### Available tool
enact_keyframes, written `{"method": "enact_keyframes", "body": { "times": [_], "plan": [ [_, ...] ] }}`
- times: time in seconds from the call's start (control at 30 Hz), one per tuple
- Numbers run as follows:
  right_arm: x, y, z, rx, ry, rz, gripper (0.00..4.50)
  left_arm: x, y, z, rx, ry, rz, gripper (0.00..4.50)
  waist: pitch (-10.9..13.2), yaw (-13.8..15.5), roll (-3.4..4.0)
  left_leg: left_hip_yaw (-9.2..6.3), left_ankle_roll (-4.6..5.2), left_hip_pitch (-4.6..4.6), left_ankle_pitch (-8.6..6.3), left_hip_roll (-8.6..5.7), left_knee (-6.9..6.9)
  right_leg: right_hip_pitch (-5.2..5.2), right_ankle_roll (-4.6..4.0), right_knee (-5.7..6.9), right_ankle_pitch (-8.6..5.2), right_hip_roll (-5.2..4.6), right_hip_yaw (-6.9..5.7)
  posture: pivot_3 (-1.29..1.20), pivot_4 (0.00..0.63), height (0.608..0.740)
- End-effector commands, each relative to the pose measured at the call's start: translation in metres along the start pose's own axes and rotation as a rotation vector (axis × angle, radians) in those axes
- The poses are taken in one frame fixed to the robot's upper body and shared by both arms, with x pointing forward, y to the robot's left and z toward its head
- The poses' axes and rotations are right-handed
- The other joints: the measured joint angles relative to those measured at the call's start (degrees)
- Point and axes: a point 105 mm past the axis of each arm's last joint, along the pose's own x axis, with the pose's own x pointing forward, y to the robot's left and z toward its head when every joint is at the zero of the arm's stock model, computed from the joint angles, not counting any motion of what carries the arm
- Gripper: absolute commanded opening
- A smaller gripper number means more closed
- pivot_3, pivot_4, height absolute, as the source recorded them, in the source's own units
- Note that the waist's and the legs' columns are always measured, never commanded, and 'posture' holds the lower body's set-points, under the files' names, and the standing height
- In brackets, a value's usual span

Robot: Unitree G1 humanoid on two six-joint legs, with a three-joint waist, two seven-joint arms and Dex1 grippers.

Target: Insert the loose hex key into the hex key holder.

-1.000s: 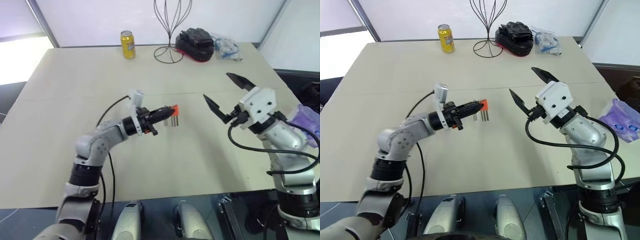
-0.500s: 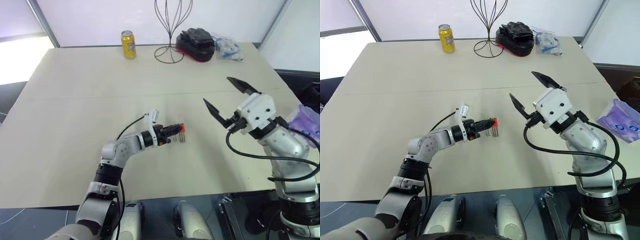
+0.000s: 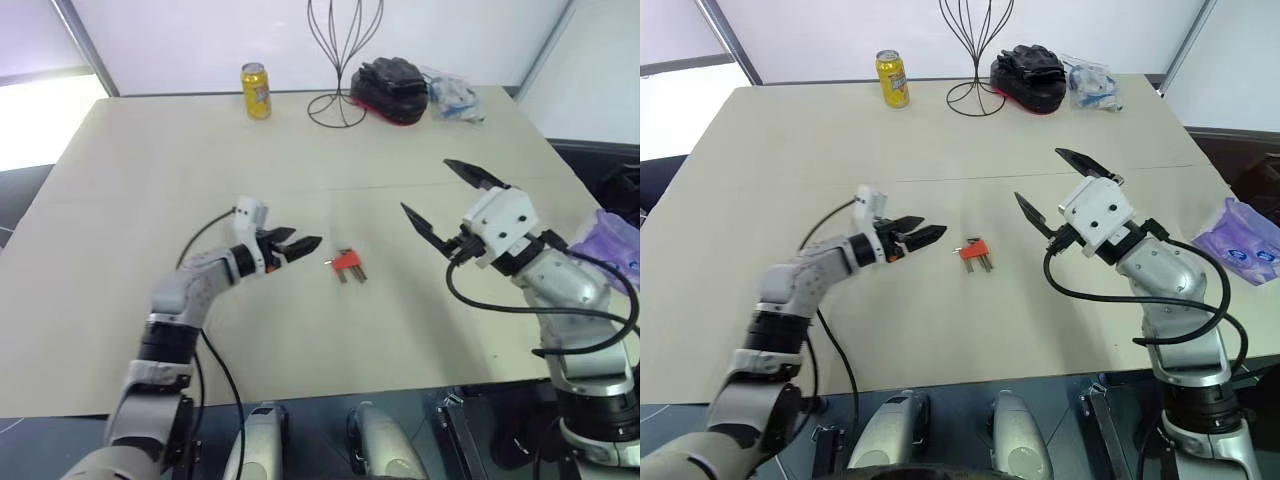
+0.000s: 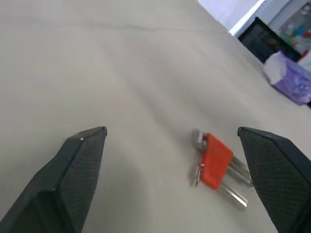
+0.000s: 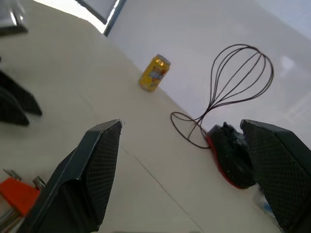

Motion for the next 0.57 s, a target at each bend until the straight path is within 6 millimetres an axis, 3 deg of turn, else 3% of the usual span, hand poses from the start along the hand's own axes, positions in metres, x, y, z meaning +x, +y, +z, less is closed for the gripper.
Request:
{"method": "enact_keyframes", "body": {
  "times": [0.03,0.23,0.37,0.57],
  "plan": [
    [-0.005,-0.007,-0.001,-0.022,0.019,0.088,4.06,-0.014,-0.025,0.021,0.178,-0.007,-0.116,4.47,0.0,0.0,0.00,0.00,0.01,0.00,0.00,-0.01,0.00,0.06,0.00,-0.07,0.00,-0.04,-0.02,0.00,0.150,0.740],
    [-0.023,0.002,-0.012,0.038,0.119,0.340,4.06,-0.046,-0.049,0.031,0.358,0.050,-0.234,4.47,0.0,-0.1,0.03,0.03,0.13,-0.01,-0.08,0.03,-0.02,0.24,-0.02,-0.49,-0.01,-0.10,-0.04,0.00,0.150,0.740],
    [-0.050,0.008,-0.015,0.141,0.261,0.578,4.06,-0.081,-0.057,0.033,0.478,0.107,-0.266,4.47,0.0,-0.2,0.10,0.05,0.24,0.04,-0.15,0.09,-0.07,0.26,-0.04,-0.53,-0.02,-0.15,-0.04,0.00,0.150,0.740],
    [-0.055,0.007,-0.010,0.175,0.295,0.645,4.06,-0.101,-0.058,0.042,0.499,0.112,-0.237,4.47,0.0,-0.1,0.10,0.07,0.27,0.04,-0.17,0.22,0.02,0.27,-0.24,-0.59,-0.12,-0.17,-0.04,0.00,0.150,0.740]
  ]
}}
